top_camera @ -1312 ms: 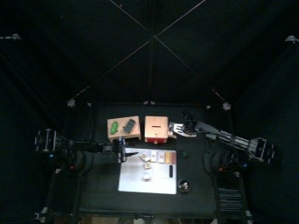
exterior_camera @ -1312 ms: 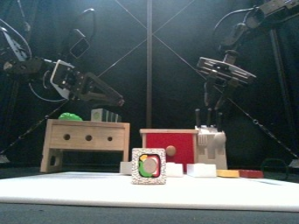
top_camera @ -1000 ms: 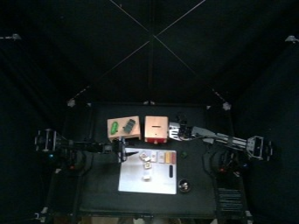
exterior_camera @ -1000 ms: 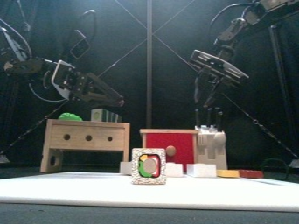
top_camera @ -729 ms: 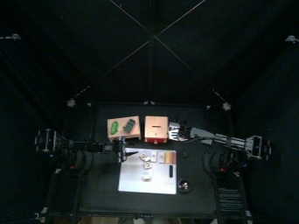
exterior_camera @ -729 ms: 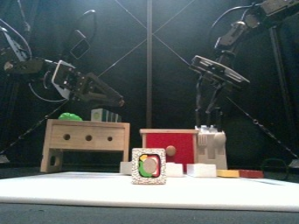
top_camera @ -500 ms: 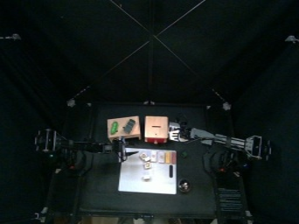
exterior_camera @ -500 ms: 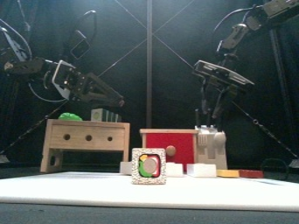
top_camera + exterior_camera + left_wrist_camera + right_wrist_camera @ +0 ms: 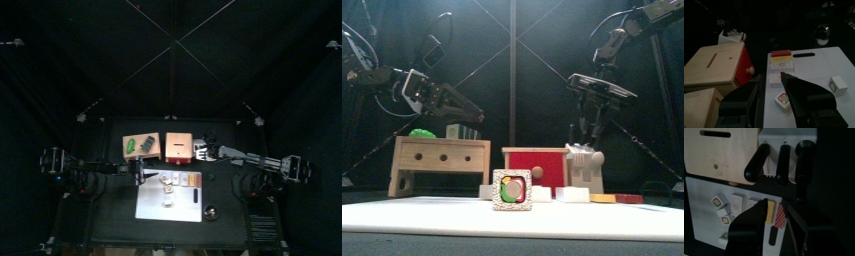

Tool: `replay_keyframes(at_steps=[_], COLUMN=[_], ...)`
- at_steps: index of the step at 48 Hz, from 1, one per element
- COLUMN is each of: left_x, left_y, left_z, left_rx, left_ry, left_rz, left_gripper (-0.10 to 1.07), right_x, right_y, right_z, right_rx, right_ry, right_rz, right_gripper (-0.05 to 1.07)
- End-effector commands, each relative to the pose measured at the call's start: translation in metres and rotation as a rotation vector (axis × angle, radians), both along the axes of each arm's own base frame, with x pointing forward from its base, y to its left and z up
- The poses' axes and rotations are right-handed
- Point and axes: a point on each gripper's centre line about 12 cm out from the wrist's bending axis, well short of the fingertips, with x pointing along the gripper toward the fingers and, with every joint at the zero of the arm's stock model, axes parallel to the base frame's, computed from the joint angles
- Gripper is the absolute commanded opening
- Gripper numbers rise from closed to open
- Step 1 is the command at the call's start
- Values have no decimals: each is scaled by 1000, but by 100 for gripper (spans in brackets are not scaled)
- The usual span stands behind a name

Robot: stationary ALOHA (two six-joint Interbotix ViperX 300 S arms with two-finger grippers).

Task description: Place piece of sushi to top left

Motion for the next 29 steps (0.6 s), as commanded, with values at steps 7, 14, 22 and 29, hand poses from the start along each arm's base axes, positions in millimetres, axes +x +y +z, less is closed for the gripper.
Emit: replay_keyframes(at_steps=[7, 14, 22, 29], left_x=[4, 4, 5, 0], left_y=[3, 3, 3, 2], left_z=[11, 11, 13, 16], left_rx=[7, 7, 9, 8], left_ry=[-36, -38, -44, -53], left_rz=[7, 8, 6, 7], left_gripper=[77, 77, 77, 77], right_x=[-11, -16, -16, -7], right_y=[-2, 0, 6, 29], right_z=[13, 15, 18, 14], right_rx=[-24, -27, -31, -35], right_ry=[-38, -46, -67, -68], right_rz=[-18, -20, 0, 97], right_gripper=[70, 70, 70, 70])
